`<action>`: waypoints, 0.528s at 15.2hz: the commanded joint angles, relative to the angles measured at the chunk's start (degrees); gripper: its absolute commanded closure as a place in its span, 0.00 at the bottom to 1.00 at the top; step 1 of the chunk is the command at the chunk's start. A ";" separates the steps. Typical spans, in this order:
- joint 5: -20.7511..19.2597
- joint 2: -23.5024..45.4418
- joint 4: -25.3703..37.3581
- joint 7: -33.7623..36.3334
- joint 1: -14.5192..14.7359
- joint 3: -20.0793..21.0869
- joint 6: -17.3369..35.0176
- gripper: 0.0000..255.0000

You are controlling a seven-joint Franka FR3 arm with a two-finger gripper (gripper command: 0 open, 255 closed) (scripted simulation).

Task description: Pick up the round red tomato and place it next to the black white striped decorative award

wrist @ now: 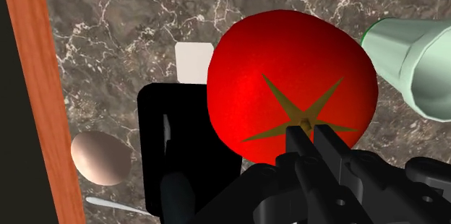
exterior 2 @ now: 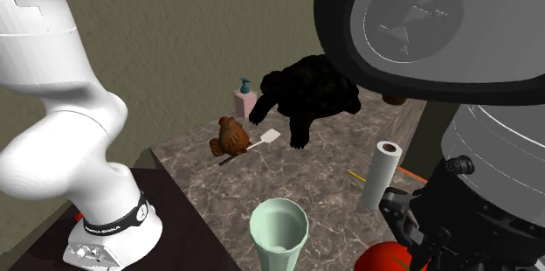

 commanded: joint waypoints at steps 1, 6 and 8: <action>0.31 0.32 -1.20 -0.36 -0.01 0.04 1.47 1.00; 1.39 1.57 -3.73 -1.45 -0.12 0.16 4.94 1.00; 1.91 2.15 -4.65 -1.94 -0.18 0.22 6.30 1.00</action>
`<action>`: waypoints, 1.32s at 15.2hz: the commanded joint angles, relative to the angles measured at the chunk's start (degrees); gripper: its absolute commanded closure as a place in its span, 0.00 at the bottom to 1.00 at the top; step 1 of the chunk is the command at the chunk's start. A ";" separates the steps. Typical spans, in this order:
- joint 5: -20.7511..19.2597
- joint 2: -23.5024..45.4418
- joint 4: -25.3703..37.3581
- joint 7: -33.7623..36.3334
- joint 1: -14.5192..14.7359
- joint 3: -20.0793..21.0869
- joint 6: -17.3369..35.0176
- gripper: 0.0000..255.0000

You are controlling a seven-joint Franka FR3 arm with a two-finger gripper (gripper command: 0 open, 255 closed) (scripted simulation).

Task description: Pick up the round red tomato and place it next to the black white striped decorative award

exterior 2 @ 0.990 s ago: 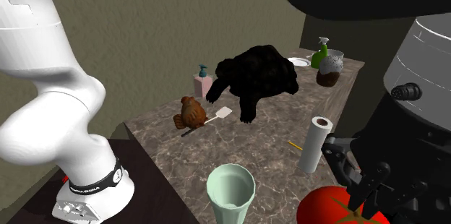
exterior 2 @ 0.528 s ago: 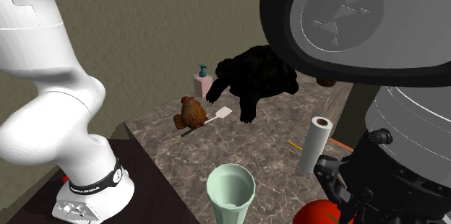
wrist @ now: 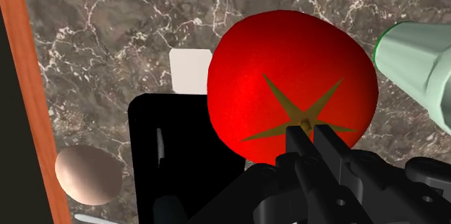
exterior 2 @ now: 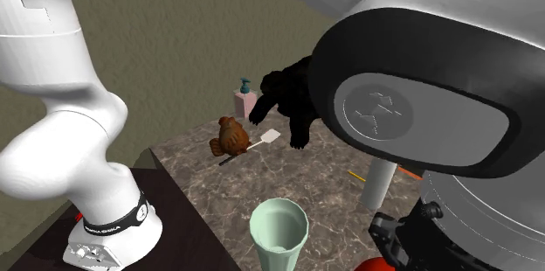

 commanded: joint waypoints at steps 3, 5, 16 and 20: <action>1.10 1.29 -1.51 -1.03 -0.18 0.15 2.51 1.00; 1.73 2.00 -2.29 -1.59 -0.27 0.26 3.83 1.00; 5.99 6.70 -5.66 -5.18 -1.10 1.34 10.73 1.00; 7.84 8.71 -6.48 -6.67 -1.57 1.98 13.09 1.00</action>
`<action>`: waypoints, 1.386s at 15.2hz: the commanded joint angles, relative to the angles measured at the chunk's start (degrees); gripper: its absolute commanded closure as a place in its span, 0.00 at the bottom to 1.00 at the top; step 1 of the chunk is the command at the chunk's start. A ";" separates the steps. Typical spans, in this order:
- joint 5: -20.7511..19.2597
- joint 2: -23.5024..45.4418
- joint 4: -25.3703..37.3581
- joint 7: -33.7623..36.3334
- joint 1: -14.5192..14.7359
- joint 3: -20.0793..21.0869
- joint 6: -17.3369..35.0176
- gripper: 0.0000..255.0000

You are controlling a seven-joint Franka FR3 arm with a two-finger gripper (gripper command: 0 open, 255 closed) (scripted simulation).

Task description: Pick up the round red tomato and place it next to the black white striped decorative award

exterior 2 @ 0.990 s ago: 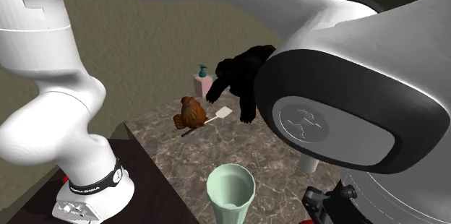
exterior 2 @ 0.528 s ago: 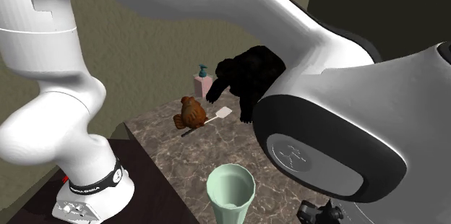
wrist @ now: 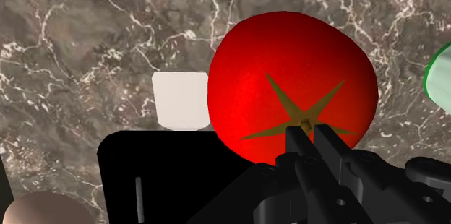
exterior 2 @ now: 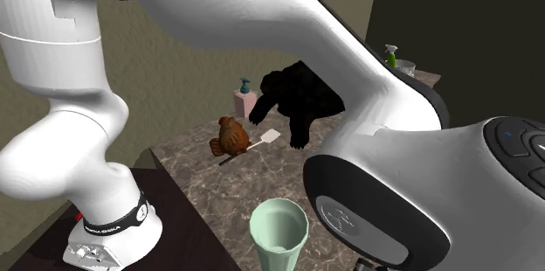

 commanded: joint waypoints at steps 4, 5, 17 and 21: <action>2.59 2.82 -0.77 -2.04 -0.73 1.00 2.98 1.00; 2.90 3.16 -0.84 -2.30 -0.83 1.14 3.33 1.00; 2.90 3.17 -0.84 -2.30 -0.84 1.15 3.33 0.00; -0.66 -0.76 0.33 0.00 -0.13 -0.51 -1.00 0.00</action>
